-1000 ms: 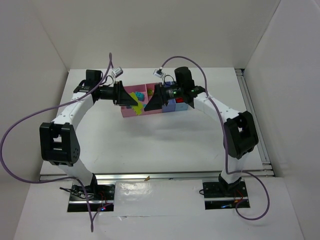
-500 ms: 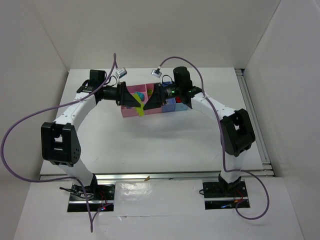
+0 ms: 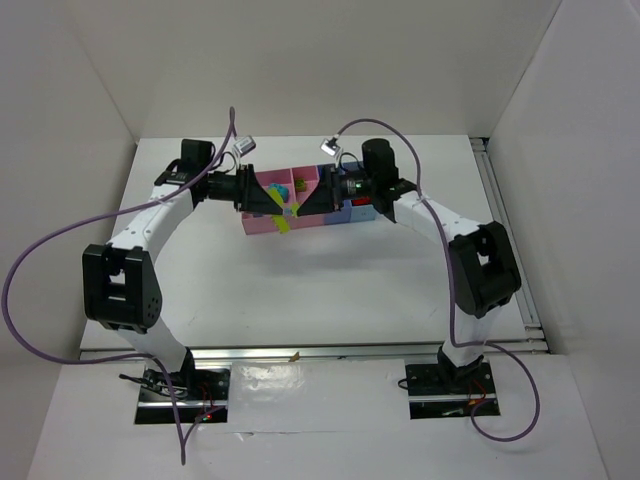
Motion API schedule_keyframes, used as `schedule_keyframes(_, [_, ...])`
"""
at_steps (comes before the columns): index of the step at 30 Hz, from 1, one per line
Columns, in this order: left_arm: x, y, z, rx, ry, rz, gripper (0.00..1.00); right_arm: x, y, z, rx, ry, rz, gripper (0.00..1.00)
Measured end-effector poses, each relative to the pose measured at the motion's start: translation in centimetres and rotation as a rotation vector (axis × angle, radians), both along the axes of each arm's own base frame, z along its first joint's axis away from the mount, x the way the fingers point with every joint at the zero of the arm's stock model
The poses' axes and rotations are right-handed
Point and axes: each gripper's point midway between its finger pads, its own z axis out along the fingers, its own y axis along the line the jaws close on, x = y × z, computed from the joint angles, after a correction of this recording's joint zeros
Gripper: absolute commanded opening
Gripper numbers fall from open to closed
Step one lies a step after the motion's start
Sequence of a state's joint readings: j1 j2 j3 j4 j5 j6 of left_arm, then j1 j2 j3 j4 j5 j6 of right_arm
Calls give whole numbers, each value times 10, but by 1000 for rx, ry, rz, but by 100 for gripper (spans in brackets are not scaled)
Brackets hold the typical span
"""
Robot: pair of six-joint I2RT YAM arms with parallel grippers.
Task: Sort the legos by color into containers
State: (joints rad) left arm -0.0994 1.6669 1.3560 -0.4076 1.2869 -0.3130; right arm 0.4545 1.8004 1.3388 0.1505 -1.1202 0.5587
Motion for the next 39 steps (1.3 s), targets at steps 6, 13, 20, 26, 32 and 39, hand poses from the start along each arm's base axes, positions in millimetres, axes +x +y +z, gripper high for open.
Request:
schedule_keyframes(6, [3, 4, 3, 9, -9, 13, 0, 31, -32, -5, -43, 5, -196, 1])
schedule_keyframes(13, [12, 14, -1, 46, -2, 70, 0, 91, -38, -18, -218, -48, -518, 1])
schedule_keyframes(20, [12, 21, -17, 107, 39, 114, 0, 158, -21, -76, -446, -106, -677, 3])
schedule_keyframes(26, [-1, 23, -38, 138, 100, 120, 0, 178, -30, -135, -644, -105, -721, 24])
schedule_keyframes(32, [-3, 24, -41, 152, 108, 128, 0, 178, -27, -140, -684, -132, -705, 71])
schedule_keyframes(39, [-3, 24, -40, 151, 104, 127, 0, 173, -29, -119, -673, -171, -711, 65])
